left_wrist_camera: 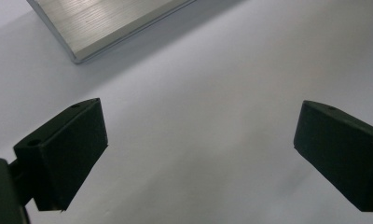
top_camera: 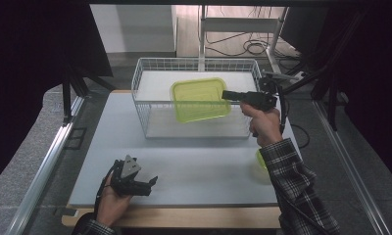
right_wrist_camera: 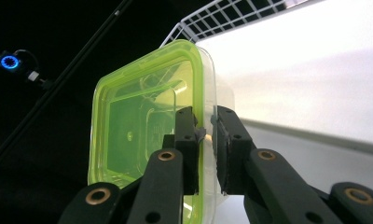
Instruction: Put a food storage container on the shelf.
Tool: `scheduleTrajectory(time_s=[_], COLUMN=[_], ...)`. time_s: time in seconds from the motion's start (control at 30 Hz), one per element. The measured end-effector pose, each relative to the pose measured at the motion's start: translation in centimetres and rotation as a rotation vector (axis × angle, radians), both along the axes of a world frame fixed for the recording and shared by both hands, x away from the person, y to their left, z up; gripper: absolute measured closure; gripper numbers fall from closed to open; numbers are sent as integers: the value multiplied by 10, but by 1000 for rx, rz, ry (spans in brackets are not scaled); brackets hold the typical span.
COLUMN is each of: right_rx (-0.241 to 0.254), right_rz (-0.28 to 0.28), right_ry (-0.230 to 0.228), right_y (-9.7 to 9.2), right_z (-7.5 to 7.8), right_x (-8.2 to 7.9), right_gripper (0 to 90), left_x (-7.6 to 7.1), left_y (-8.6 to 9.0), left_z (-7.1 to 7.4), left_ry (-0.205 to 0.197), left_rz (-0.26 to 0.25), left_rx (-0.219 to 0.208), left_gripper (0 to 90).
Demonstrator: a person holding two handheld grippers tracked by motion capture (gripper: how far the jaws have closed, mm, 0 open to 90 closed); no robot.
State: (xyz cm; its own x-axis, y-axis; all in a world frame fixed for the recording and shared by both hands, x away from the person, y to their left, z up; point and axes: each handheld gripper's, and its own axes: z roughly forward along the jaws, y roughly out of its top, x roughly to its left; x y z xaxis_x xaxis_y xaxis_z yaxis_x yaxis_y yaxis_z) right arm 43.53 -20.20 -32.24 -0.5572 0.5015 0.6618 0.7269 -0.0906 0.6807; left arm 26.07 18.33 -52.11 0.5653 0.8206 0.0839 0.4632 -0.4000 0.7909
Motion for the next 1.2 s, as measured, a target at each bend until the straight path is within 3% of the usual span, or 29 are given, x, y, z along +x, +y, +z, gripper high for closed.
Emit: scheduleTrajectory(time_s=[0.5,0.7,1.2], right_rx=[-15,-49,-100], right_rz=[-99,-141,-216], right_ry=[-23,-27,-12], right_y=[7,13,19], right_z=[10,13,5], right_x=[27,39,57], right_gripper=[802,801,800], left_x=[-1,-1,-2], left_y=[6,9,11], left_z=[4,5,6], left_ry=[2,-3,-11], left_rz=[15,21,21], left_rx=[-64,-98,-106], left_gripper=[18,15,10])
